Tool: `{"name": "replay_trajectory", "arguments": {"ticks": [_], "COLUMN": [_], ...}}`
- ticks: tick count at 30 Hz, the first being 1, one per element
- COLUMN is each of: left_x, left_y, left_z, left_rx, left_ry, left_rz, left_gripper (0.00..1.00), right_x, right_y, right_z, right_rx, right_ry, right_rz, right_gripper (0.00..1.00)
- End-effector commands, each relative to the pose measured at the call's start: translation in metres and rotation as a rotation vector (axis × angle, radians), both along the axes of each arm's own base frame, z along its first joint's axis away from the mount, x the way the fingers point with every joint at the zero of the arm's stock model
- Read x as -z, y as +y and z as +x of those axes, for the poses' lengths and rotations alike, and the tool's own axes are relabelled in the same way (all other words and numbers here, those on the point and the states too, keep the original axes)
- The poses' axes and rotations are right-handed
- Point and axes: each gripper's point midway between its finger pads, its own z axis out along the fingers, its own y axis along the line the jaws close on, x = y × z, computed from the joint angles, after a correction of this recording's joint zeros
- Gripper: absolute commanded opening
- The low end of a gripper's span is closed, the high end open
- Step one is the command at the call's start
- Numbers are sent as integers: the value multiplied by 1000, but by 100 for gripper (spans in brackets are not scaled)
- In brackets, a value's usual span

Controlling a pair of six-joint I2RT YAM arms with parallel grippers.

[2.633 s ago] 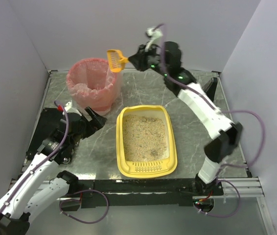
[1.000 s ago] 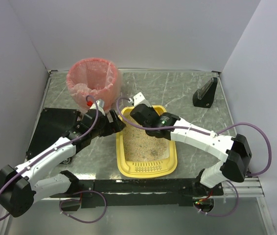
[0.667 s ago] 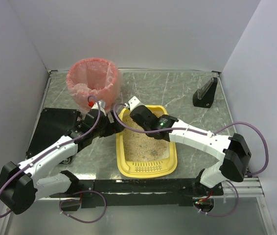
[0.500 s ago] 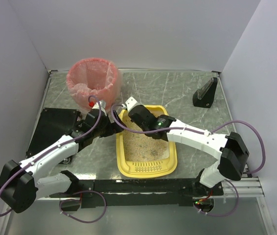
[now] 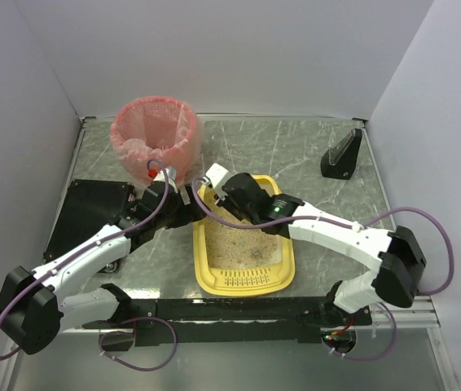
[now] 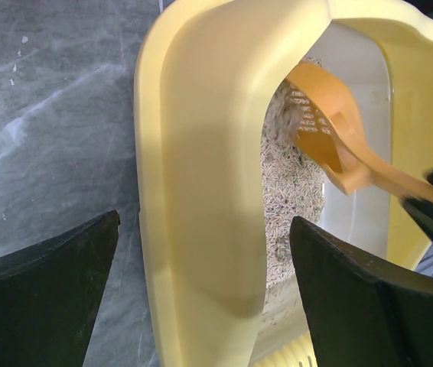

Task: Clean the litter box

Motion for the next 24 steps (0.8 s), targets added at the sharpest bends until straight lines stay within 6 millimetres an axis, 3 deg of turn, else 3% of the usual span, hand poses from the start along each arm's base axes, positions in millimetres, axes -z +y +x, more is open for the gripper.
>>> {"name": "replay_trajectory", "arguments": {"ticks": [1, 4, 6, 10, 12, 14, 24], "left_x": [-25, -26, -25, -23, -23, -24, -20], "left_y": [-5, -5, -5, -3, -3, -3, -7], "left_z": [8, 8, 8, 9, 9, 9, 9], "left_rx": [-13, -16, -16, -19, -21, -18, 6], "left_ry": [-59, -60, -56, -45, -42, -44, -30], "left_rz": [-48, -47, -44, -22, -16, -15, -5], "left_gripper": [97, 97, 97, 97, 97, 97, 97], "right_x": [-45, -56, -59, -40, -33, -30, -62], "right_y": [19, 5, -9, -41, -66, -72, -39], "right_z": [-28, -28, -18, -6, -9, -18, -50], "right_rx": [-91, -17, 75, 275, 427, 467, 378], "right_ry": [28, 22, -14, 14, 63, 117, 326], "right_rz": [233, 257, 231, 142, 110, 117, 556], "right_gripper": [0, 0, 0, 0, 0, 0, 0]}}
